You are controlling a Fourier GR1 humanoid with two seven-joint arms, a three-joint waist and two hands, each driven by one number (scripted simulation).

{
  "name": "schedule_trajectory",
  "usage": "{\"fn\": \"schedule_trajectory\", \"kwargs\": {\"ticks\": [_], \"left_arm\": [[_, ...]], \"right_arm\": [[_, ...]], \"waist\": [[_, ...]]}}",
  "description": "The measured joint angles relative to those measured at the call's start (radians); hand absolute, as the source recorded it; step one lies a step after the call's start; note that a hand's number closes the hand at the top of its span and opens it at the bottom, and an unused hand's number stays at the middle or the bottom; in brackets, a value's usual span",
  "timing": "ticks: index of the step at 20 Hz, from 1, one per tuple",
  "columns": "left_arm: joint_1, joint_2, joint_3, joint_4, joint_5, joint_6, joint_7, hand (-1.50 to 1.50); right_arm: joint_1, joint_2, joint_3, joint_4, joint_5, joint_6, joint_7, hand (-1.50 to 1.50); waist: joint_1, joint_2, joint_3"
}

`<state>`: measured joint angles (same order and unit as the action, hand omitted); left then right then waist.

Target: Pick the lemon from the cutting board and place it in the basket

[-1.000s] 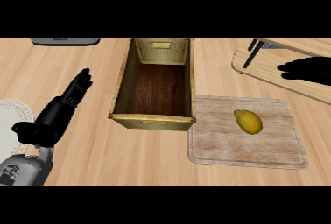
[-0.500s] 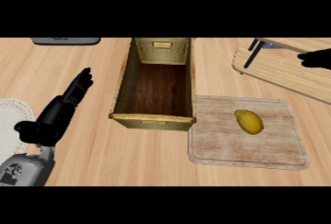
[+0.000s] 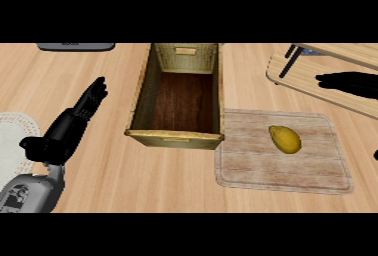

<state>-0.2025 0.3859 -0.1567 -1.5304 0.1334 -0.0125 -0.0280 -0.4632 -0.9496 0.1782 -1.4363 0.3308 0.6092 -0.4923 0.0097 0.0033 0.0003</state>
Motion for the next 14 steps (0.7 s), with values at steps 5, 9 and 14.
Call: {"fn": "schedule_trajectory", "kwargs": {"ticks": [5,9,14], "left_arm": [[0.008,-0.012,0.016,0.001,-0.018,-0.017,-0.003,0.00],[-0.005,-0.020,0.039,0.007,-0.025,-0.038,0.004,0.00],[0.018,-0.042,0.058,-0.036,-0.042,-0.051,0.031,0.00]], "right_arm": [[-0.006,0.102,0.035,0.084,0.068,-0.049,-0.040,-1.50],[0.003,0.180,0.055,0.125,0.142,-0.103,-0.078,-1.50],[-0.005,0.245,0.043,0.204,0.231,-0.154,-0.134,-1.50]], "waist": [[0.001,-0.001,0.000],[-0.002,-0.001,0.000],[-0.002,-0.002,0.000]]}}
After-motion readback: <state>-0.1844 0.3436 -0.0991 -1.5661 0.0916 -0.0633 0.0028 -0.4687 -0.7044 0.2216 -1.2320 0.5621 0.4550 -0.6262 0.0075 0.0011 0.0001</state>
